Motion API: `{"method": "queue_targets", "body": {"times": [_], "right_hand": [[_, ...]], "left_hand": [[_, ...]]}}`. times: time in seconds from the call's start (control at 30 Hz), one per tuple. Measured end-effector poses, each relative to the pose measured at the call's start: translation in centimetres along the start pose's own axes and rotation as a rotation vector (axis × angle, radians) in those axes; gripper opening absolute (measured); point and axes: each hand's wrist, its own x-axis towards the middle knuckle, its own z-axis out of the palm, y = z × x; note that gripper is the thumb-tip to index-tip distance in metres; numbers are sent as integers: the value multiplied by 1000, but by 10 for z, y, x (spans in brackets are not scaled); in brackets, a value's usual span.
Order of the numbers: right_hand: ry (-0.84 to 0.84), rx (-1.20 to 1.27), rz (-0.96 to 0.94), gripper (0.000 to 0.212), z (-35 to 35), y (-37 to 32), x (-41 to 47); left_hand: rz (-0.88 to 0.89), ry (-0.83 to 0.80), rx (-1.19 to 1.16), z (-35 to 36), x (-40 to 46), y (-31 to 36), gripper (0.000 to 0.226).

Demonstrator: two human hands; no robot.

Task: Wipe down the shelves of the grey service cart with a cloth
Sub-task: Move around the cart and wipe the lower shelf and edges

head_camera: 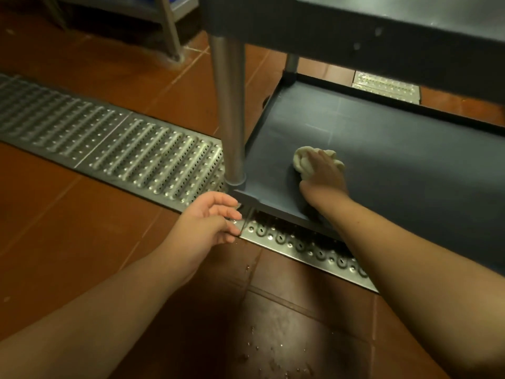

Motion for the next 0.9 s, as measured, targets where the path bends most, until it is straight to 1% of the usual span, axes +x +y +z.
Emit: {"method": "queue_targets", "body": {"times": [0.1,0.2,0.23,0.33,0.43,0.53,0.67,0.73,0.8,0.9], "right_hand": [[-51,95,-15,63,15,-32,10],[-47,221,52,80,23,-60,21],[-57,229,38,79,25,-69,23],[-119,84,-149,58,26,-93,24],[-205,33,-229,61,26,-94,18],[-274,28,-310,67,23,-84,13],[-339,45,-350,68,17,-74,8],[-370,103,-319,68,15,-67,5],[-417,157,-280,62,14,-62,1],[-464,86,-358,58,14,-49,-4]], "left_hand": [[3,33,12,-16,2,-2,39],[-2,45,17,-23,5,-4,38],[-10,45,9,-23,6,-5,37],[-51,34,-25,-20,12,-9,33],[-108,8,-37,-14,23,-15,38],[-145,-19,-30,-7,33,-22,53],[-191,-32,-52,1,40,-25,64],[-206,-40,-75,4,40,-27,68],[-212,-50,-84,7,39,-29,72],[-223,-49,-63,14,40,-31,75]]}}
